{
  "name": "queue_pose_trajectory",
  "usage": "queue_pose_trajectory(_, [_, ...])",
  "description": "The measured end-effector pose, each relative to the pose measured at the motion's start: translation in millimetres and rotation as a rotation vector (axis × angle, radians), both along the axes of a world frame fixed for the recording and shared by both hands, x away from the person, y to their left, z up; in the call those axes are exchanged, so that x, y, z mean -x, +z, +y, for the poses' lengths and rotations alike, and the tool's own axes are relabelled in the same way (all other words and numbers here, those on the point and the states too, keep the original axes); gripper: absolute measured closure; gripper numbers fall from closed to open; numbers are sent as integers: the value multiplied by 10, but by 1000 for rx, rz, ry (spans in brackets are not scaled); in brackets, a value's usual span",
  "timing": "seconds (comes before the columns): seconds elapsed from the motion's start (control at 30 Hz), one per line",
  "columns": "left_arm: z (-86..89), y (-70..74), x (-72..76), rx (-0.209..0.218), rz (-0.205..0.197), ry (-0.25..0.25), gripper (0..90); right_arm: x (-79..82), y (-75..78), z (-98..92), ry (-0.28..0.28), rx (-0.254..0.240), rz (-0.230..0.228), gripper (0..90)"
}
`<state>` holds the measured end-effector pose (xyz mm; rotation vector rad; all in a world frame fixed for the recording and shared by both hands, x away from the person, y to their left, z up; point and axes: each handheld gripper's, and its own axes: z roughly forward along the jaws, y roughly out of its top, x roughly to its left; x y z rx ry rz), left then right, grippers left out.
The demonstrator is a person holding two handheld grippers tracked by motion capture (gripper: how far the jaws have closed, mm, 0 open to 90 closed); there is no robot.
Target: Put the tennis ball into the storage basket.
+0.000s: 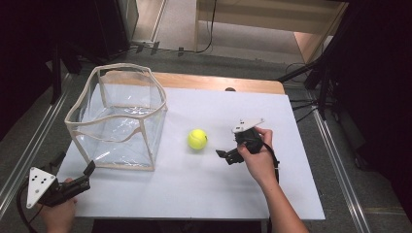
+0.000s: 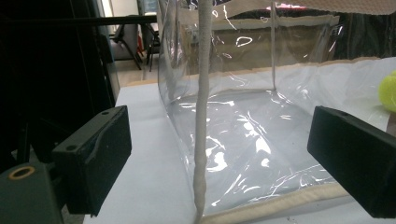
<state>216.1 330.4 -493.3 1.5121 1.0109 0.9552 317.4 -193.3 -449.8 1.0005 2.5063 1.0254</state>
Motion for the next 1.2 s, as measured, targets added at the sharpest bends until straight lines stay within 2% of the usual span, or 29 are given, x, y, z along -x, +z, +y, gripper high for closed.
queue_pose_trajectory(0.2, [0, 1, -1, -3, 2, -1, 68, -81, 13, 106, 41, 32, 35, 0])
queue_pose_trajectory(0.33, [0, 1, -2, -1, 1, -2, 68, -124, 17, 162, 49, 56, 63, 0])
queue_pose_trajectory(0.4, [-1, 1, -1, -2, 1, -1, 68, -151, 11, 178, 64, 66, 63, 0])
queue_pose_trajectory(0.43, [-1, 1, -1, -4, 2, -1, 68, -151, 10, 193, 60, 72, 83, 0])
queue_pose_trajectory(0.7, [-2, 2, 0, -4, 3, 0, 68, -221, -16, 308, 97, 129, 135, 0])
queue_pose_trajectory(1.0, [-7, 0, -2, -3, 3, 0, 68, -315, -44, 454, 133, 175, 179, 0])
queue_pose_trajectory(1.17, [-7, 0, -3, -3, 3, 0, 68, -370, -48, 538, 156, 205, 187, 0])
queue_pose_trajectory(1.2, [-8, 0, -3, -4, 4, 0, 68, -373, -46, 561, 151, 203, 202, 0])
